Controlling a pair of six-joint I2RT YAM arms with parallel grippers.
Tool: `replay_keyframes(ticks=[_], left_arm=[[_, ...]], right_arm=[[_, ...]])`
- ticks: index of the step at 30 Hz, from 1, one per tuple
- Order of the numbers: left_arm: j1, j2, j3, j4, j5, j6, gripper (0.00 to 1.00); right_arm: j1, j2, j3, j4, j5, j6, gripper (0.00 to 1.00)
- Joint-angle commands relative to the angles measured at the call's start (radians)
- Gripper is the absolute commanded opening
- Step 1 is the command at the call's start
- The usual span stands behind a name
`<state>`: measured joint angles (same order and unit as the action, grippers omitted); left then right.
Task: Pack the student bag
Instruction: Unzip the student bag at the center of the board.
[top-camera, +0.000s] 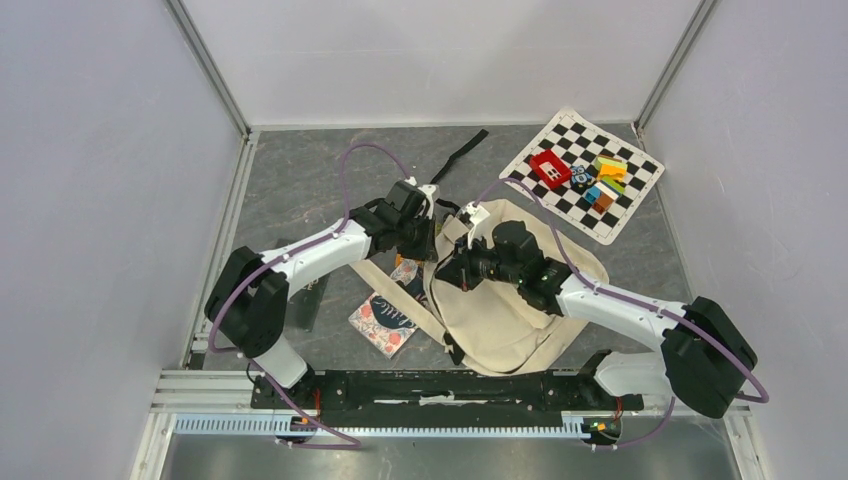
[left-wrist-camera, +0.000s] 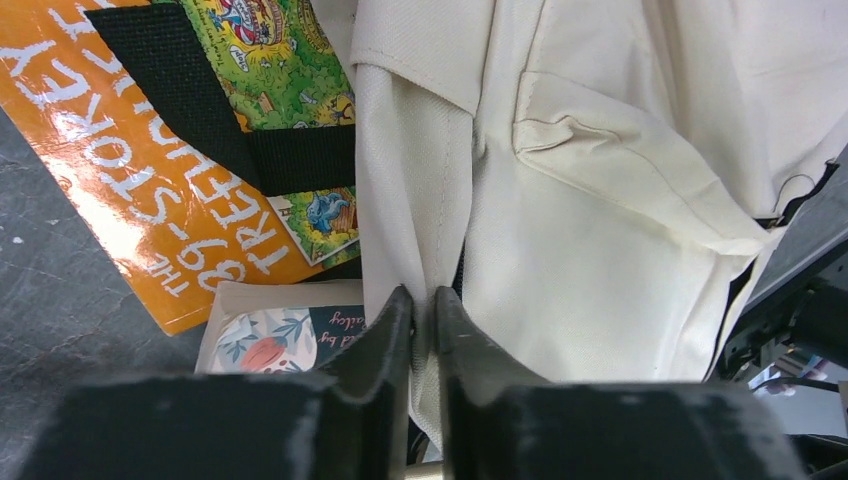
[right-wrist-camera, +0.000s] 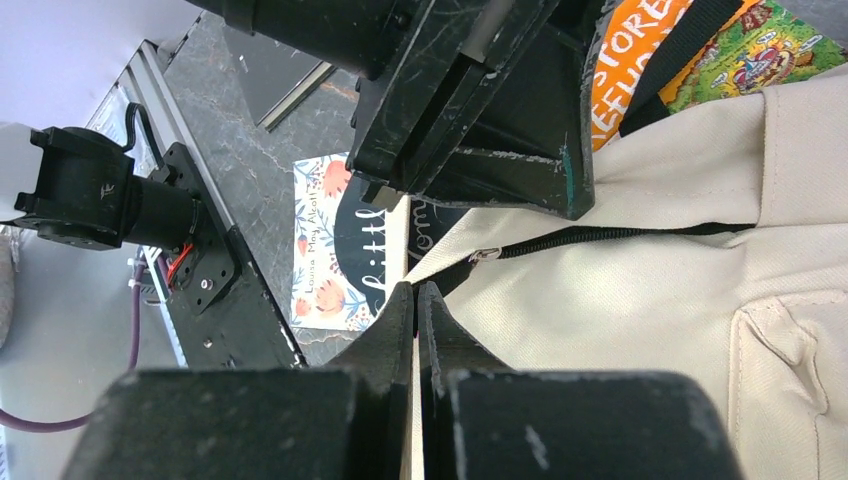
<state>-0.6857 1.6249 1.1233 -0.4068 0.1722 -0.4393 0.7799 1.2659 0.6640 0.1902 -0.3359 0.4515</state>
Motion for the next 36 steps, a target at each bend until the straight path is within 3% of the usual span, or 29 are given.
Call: replay_keyframes(ticks=[1, 4, 11, 17, 36], left_arm=[[0.001, 0.000, 0.039, 0.000, 0.002, 0.027, 0.10], [0.002, -0.010, 0.037, 0.016, -0.026, 0.014, 0.02], [0.046, -0.021, 0.034, 0.053, -0.062, -0.024, 0.02], [0.124, -0.011, 0.040, 0.099, -0.008, -0.052, 0.02], [0.307, 0.114, 0.186, 0.155, 0.046, -0.107, 0.04]], right_arm=[[0.023, -0.007, 0.010, 0.036, -0.028, -0.002, 0.00], [0.039, -0.007, 0.016, 0.018, -0.028, -0.019, 0.00], [0.105, -0.028, 0.030, -0.028, -0.030, -0.049, 0.00], [0.168, -0.049, 0.026, -0.057, -0.007, -0.046, 0.00], [0.292, -0.023, -0.062, -0.048, 0.078, 0.033, 0.00]])
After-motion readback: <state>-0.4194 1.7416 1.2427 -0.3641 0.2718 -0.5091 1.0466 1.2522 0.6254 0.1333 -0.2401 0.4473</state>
